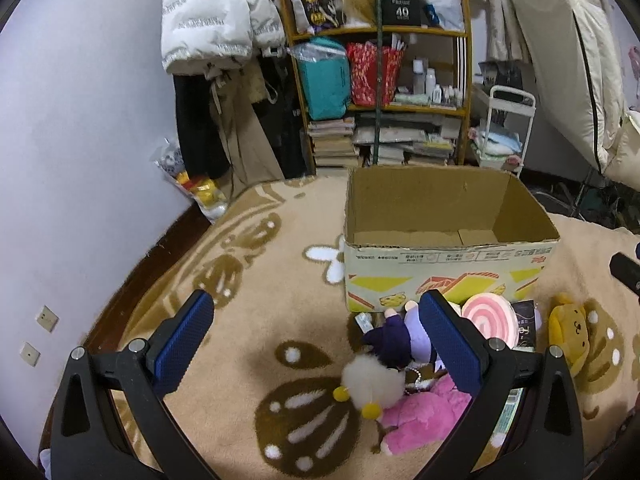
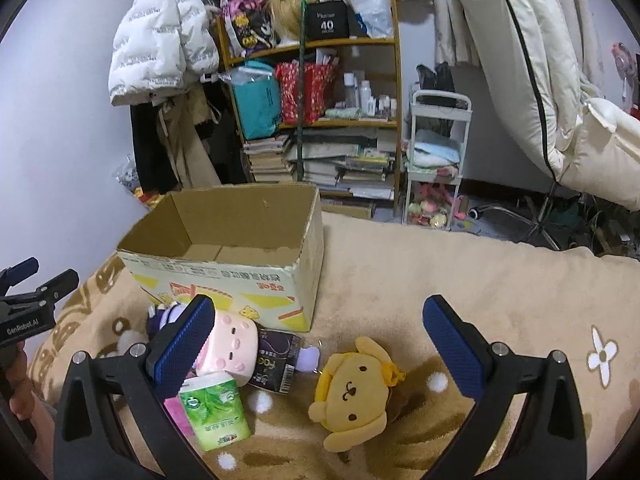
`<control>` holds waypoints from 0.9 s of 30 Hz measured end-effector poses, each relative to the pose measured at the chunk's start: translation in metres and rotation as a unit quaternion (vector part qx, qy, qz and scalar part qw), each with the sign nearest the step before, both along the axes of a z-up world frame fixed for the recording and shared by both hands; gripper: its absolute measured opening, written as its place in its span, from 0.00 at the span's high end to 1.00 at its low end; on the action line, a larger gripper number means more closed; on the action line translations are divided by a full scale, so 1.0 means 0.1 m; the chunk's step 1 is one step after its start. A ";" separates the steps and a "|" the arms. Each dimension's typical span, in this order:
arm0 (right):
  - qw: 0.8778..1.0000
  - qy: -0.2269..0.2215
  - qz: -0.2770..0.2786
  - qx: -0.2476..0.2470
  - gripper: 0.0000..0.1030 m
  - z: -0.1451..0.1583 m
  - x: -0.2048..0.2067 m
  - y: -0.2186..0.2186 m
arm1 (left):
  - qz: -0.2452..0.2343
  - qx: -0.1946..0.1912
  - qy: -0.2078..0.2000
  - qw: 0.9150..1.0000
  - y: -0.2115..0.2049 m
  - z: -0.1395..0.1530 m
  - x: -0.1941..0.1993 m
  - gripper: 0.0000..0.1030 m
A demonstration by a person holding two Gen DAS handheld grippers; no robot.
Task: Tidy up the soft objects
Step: 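Grasp the white fluffy chick with the left gripper while the right grasps the yellow dog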
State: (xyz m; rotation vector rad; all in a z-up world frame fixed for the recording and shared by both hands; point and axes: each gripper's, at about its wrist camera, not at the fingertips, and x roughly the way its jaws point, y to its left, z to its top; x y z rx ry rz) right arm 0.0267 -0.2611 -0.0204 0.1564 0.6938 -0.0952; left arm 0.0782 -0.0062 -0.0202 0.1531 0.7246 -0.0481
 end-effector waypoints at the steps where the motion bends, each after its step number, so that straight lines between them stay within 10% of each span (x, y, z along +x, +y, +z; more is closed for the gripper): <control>1: 1.000 0.007 0.001 0.001 0.00 -0.03 0.03 -0.01 | -0.001 -0.002 0.007 1.000 -0.02 -0.02 0.05 0.02; 27: 0.975 0.207 -0.016 0.074 0.00 -1.00 0.40 -0.29 | -0.002 -0.012 0.219 0.976 -0.17 -0.92 0.53 0.02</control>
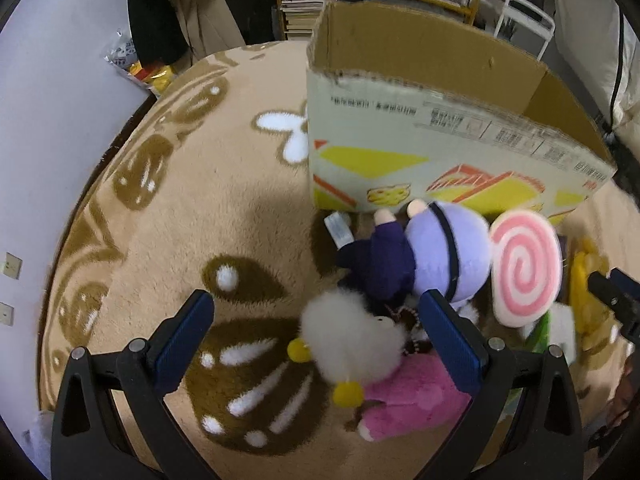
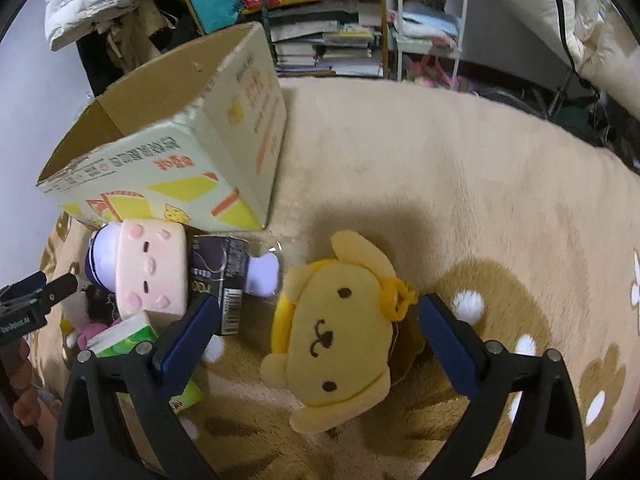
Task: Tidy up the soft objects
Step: 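Grasp the white fluffy chick with the left gripper while the right grasps the yellow dog, then carry the chick and yellow dog over the box with both grippers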
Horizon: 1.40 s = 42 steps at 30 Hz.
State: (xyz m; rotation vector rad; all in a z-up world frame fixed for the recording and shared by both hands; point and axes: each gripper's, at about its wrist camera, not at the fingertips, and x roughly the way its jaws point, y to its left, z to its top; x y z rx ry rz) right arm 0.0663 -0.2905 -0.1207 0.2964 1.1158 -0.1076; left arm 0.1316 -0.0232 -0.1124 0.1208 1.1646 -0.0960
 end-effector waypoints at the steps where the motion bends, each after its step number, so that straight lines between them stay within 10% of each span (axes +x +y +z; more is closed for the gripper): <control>1: 1.000 0.005 -0.002 0.002 0.00 -0.02 0.01 -0.02 | 0.000 0.000 0.004 1.000 -0.01 -0.02 0.01 0.02; 24: 0.998 0.058 -0.006 0.019 0.30 -0.20 -0.01 -0.11 | -0.016 -0.075 0.085 0.993 -0.05 -0.37 0.01 0.66; 34: 0.999 -0.040 0.016 0.016 0.30 0.26 -0.20 0.08 | -0.009 -0.028 0.008 1.000 -0.15 -0.07 -0.33 0.68; 42: 0.991 -0.132 0.024 -0.011 0.30 0.74 -0.45 0.33 | -0.010 -0.026 -0.159 0.987 -0.11 0.70 -0.76 0.67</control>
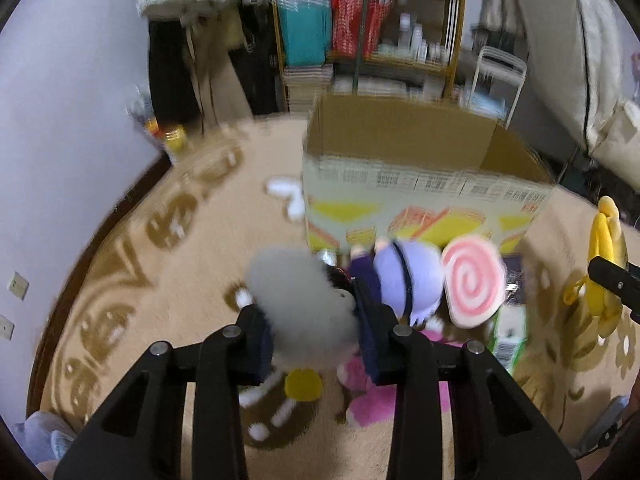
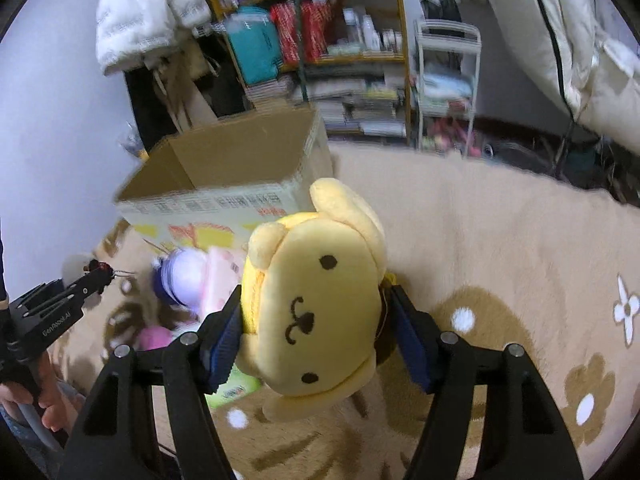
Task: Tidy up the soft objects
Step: 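Carry the chick and yellow dog over the box with both grippers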
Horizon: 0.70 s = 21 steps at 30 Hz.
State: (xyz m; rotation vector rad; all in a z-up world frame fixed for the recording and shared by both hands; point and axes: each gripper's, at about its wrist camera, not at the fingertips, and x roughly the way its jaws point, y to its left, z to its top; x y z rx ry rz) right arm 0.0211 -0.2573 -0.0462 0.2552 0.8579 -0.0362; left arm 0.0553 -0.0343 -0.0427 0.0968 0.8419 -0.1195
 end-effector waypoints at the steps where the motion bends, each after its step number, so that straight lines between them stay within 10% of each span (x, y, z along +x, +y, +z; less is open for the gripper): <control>1: 1.000 -0.016 0.003 -0.004 0.30 0.08 -0.02 0.02 | -0.002 -0.003 -0.014 1.000 0.03 0.07 -0.04 0.67; 21: 0.991 -0.132 0.024 0.015 0.30 0.85 0.26 0.09 | -0.016 -0.035 -0.187 0.982 0.15 0.80 0.01 0.67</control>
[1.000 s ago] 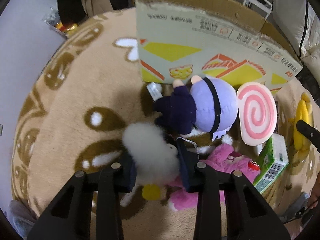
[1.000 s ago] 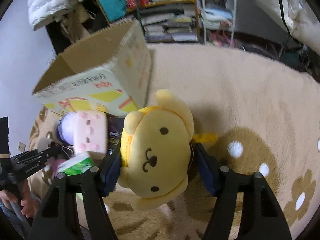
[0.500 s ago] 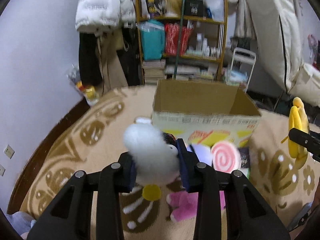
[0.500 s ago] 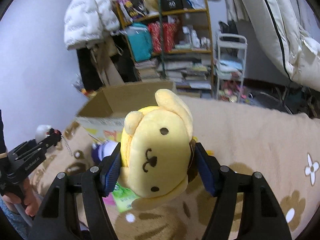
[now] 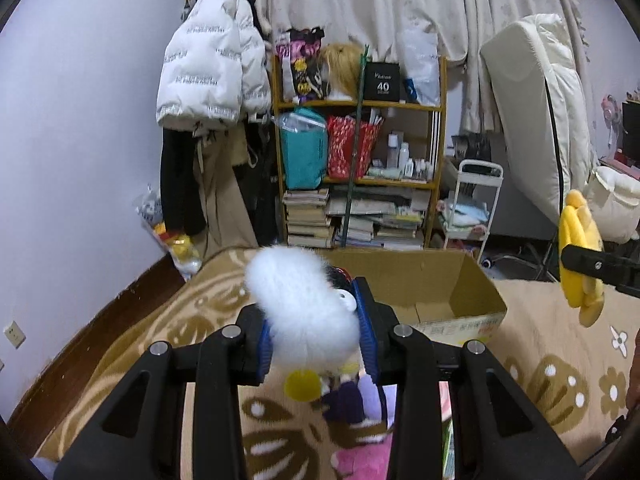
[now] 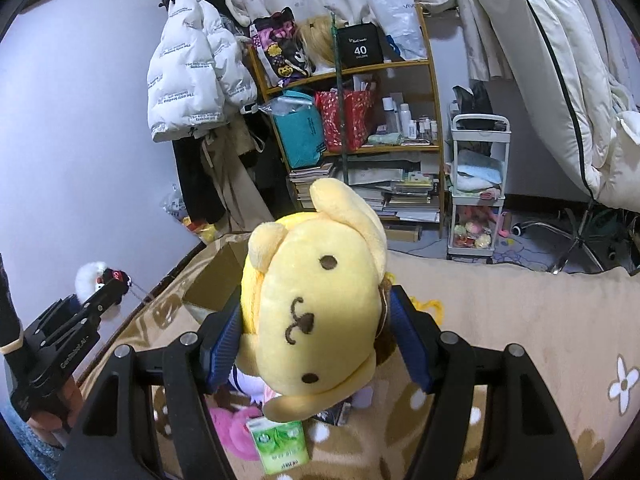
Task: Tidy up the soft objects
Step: 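Carry the chick and yellow dog over the box with both grippers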
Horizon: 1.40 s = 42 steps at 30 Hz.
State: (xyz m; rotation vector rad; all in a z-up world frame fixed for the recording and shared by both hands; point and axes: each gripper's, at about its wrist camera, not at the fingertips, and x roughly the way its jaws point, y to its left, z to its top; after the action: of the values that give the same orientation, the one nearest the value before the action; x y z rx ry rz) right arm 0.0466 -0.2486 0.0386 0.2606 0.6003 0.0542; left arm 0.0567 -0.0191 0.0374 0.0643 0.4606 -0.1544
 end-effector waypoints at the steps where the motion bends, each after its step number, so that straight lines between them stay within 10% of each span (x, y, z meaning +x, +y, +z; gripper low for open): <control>1: 1.000 -0.002 -0.001 -0.003 0.30 0.01 0.05 0.02 | -0.001 0.001 -0.004 1.000 -0.01 0.02 0.03 0.67; 23: 0.998 -0.046 0.006 -0.051 0.29 0.02 0.71 0.32 | -0.035 0.009 -0.039 0.999 -0.25 0.02 0.66 0.67; 42: 0.999 0.000 0.016 -0.052 0.29 -0.64 1.06 0.33 | -0.061 0.029 0.036 0.997 -0.48 -0.65 1.04 0.65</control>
State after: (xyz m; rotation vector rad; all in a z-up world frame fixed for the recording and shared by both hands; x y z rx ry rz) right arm 0.1529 -0.2153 -0.0254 0.1508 0.6053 0.0546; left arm 0.1604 -0.0676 -0.0278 0.1434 0.5342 -0.2646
